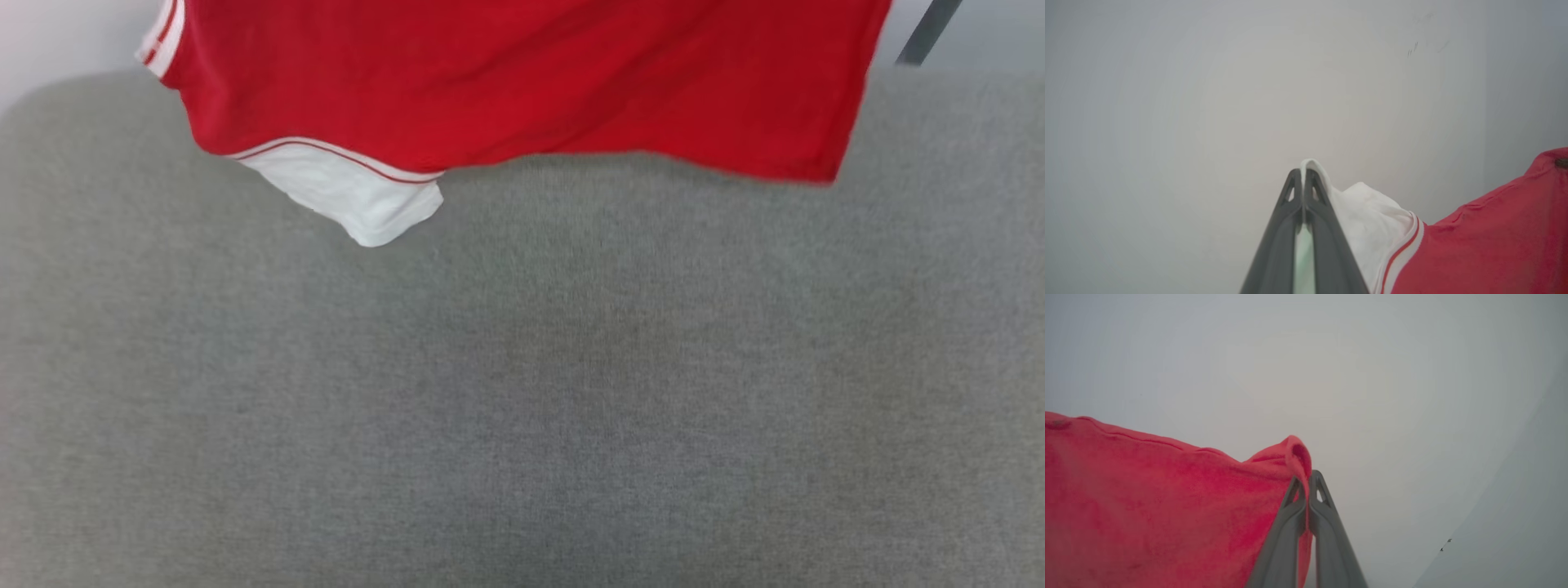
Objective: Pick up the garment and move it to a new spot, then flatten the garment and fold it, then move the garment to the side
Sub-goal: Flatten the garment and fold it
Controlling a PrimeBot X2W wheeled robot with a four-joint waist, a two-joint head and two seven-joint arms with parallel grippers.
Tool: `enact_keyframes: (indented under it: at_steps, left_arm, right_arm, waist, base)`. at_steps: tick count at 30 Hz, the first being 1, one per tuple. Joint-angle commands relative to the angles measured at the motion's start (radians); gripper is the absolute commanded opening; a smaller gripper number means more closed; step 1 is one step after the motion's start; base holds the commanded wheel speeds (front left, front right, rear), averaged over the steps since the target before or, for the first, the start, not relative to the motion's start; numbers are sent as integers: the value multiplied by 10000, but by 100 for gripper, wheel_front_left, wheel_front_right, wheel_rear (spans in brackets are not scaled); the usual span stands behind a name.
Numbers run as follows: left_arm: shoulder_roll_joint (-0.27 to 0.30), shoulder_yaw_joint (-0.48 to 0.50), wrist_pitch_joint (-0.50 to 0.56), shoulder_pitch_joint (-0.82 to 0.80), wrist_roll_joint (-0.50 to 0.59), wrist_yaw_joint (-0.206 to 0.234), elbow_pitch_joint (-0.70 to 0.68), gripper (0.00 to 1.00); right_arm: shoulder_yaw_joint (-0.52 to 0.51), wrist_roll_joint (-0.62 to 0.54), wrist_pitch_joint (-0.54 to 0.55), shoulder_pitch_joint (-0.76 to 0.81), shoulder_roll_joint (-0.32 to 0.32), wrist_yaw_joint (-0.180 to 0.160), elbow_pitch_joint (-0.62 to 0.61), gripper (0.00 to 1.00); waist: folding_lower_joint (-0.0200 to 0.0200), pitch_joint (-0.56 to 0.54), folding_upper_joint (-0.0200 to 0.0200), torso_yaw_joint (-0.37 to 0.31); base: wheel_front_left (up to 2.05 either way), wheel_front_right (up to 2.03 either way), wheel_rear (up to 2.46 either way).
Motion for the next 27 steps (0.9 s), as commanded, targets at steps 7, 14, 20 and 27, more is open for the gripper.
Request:
enact_keyframes:
  at_steps: [7, 14, 20, 27]
  left_arm:
    - [89, -372, -1130, -1524, 462, -26, 392, 0]
    - [-420, -262, -2973, -3740, 1391, -27, 991, 0]
    - [-866, -306, -3703, -4599, 1556, -27, 1037, 0]
    - [-979, 425, -3774, -3385, 1553, -27, 601, 0]
  right_arm:
    - [-496, -1178, -1135, -1186, 10, 4, 202, 0]
    - [-1341, -3769, -3819, -2497, 161, 4, 558, 0]
    - [-2281, -5989, -5311, -3014, 327, 3, 714, 0]
    - [-3308, -7234, -5616, -2344, 928, 3, 1180, 0]
  waist:
    - [-1, 3001, 0, -325]
    - [-1, 5079, 0, -281]
    - [-1, 6403, 0, 261]
    - [-1, 7172, 0, 621]
  base:
    - [0, 0, 0]
    - [0, 0, 0]
    - [0, 0, 0]
    - [0, 0, 0]
